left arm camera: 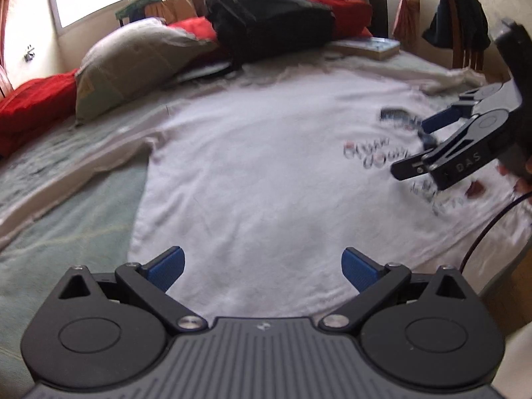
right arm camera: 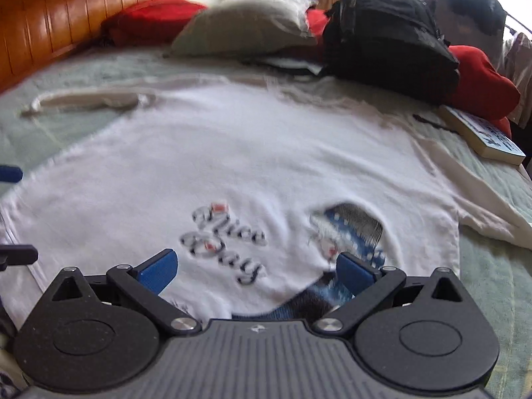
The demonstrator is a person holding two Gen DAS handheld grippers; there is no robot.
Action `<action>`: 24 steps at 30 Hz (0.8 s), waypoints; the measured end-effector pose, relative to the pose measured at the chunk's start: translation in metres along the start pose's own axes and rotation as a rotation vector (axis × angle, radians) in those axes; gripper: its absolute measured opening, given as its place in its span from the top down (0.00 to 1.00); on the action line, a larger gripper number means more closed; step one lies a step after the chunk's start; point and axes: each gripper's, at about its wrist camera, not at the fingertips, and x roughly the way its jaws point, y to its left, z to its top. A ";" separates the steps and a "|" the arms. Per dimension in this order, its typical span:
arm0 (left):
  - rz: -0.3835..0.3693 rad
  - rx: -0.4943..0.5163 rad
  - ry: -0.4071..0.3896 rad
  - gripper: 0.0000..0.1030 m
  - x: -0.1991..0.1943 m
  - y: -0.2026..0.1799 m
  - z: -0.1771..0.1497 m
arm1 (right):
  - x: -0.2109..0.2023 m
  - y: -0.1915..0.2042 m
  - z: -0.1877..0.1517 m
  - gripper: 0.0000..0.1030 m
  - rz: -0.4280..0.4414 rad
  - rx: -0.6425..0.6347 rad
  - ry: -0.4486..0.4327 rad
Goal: Fold clothes
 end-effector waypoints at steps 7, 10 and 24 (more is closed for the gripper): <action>-0.030 -0.021 0.027 0.02 -0.017 0.008 -0.025 | -0.011 -0.014 -0.028 0.00 0.019 0.054 -0.012; -0.018 0.048 0.003 0.02 -0.022 0.002 -0.008 | -0.022 -0.014 -0.027 0.00 -0.013 0.042 -0.008; -0.073 -0.012 0.001 0.02 0.032 -0.017 0.015 | -0.026 -0.041 -0.054 0.00 0.026 0.126 -0.016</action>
